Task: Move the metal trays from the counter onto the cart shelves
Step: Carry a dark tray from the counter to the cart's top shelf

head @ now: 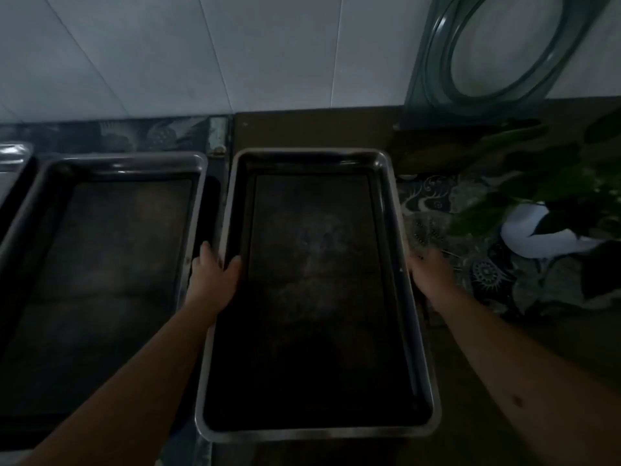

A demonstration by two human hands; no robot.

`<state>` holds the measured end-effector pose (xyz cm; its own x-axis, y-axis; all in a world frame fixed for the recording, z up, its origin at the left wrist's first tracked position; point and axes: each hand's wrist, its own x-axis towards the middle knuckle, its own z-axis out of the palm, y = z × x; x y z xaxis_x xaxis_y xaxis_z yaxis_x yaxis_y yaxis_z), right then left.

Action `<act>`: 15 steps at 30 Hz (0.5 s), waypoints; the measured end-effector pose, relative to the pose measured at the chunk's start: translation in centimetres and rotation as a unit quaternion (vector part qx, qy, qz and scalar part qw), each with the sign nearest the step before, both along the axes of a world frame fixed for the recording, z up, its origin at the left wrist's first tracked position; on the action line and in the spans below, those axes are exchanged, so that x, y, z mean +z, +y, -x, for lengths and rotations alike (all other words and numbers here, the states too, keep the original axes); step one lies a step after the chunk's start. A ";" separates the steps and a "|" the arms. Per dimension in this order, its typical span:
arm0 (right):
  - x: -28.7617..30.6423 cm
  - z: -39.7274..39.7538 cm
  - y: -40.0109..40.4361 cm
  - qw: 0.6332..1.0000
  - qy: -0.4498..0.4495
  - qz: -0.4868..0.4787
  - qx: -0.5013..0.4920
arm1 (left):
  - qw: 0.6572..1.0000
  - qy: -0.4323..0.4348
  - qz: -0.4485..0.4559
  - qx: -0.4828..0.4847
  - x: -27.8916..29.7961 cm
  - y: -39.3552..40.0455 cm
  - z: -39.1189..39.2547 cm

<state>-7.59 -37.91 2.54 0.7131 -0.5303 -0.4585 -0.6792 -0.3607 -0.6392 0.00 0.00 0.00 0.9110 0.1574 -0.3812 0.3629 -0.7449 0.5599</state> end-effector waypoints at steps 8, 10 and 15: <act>-2.4 -2.0 -1.2 0.982 0.010 -0.177 -0.060 | 0.992 0.039 0.058 0.100 -1.6 0.8 -2.9; -2.6 -2.2 -1.2 0.983 0.011 -0.170 -0.064 | 0.986 0.061 0.089 0.125 -1.2 0.7 -2.9; -1.5 -1.4 -0.6 0.983 -0.035 -0.150 -0.099 | 0.981 0.036 0.117 0.152 0.9 0.2 -1.1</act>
